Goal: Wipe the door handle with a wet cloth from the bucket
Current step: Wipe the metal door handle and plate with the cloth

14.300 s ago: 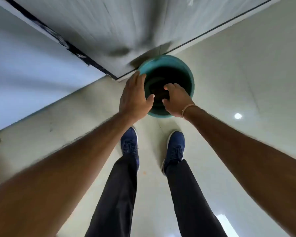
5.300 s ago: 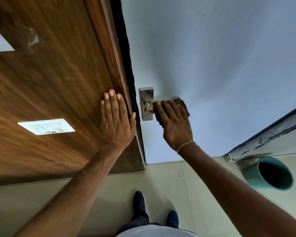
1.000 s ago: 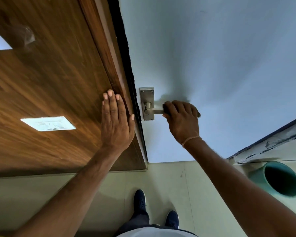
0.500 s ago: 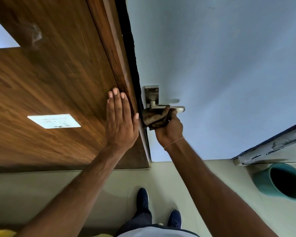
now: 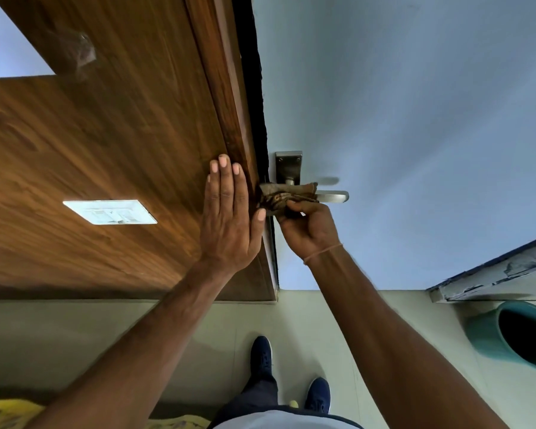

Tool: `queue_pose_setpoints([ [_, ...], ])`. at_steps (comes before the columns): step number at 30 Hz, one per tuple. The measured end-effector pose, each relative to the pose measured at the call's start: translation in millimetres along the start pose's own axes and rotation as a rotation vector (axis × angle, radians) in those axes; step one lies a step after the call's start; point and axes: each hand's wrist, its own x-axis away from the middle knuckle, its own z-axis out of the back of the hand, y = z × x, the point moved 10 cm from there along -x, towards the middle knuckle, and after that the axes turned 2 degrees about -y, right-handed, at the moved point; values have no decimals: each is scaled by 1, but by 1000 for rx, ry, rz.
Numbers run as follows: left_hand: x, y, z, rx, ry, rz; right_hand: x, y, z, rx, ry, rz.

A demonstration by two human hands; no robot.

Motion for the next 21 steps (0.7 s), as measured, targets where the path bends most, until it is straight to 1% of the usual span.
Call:
queue_pose_setpoints([
  [2, 0, 0, 2, 36, 4, -12, 3, -5, 6, -24, -21, -14],
  [5, 0, -1, 3, 34, -3, -21, 4, -7, 16, -47, 5, 7],
  [10, 1, -1, 0, 8, -9, -12, -2, 7, 4, 17, 43, -21],
  [15, 1, 0, -1, -18, 7, -8, 3, -25, 20, 2, 89, 106],
  [19, 1, 2, -4, -29, 10, 8, 1, -3, 11, -12, 94, 21],
  [21, 0, 3, -5, -31, 7, 24, -1, -4, 15, -5, 112, 17],
])
